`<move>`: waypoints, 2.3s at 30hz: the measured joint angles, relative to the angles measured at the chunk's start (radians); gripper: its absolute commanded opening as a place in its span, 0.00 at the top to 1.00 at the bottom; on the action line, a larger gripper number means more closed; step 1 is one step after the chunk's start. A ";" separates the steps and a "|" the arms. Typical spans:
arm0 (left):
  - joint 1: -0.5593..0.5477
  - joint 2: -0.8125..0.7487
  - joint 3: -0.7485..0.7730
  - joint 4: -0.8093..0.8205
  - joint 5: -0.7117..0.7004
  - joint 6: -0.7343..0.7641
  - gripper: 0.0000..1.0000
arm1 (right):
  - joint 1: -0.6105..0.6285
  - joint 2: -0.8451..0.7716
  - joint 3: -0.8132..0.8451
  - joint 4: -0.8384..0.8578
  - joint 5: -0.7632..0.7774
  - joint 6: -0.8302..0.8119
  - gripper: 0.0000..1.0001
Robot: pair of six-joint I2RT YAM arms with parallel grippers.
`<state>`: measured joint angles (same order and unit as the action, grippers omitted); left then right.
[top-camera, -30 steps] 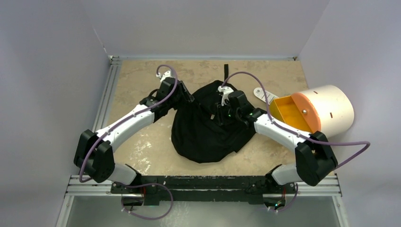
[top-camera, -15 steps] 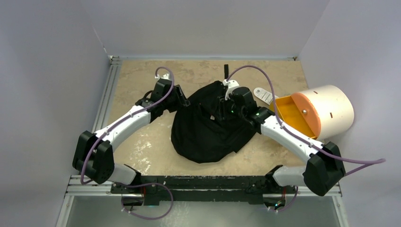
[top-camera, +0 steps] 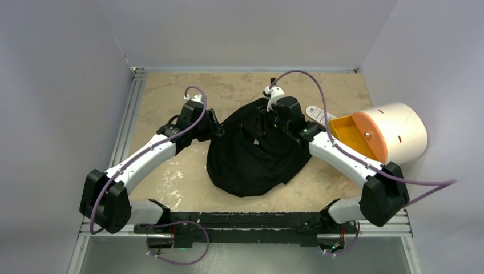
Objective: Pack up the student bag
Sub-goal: Zip the student bag at the center of the board.
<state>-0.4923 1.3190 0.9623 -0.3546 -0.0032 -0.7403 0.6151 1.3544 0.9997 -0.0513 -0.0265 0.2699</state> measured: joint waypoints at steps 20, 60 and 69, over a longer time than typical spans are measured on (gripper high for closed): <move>0.000 -0.039 -0.061 -0.002 0.043 -0.026 0.57 | 0.050 0.403 0.272 0.058 -0.121 -0.099 0.51; 0.000 -0.052 -0.094 0.000 0.053 -0.043 0.57 | 0.052 0.511 0.371 0.076 -0.043 -0.122 1.00; 0.000 -0.056 -0.010 -0.002 0.089 -0.111 0.51 | 0.052 0.443 0.309 0.098 -0.052 -0.095 1.00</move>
<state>-0.4923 1.2629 0.9524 -0.3561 0.0853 -0.8513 0.6674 1.7973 1.3083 0.0467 -0.0788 0.1753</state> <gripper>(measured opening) 0.473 0.008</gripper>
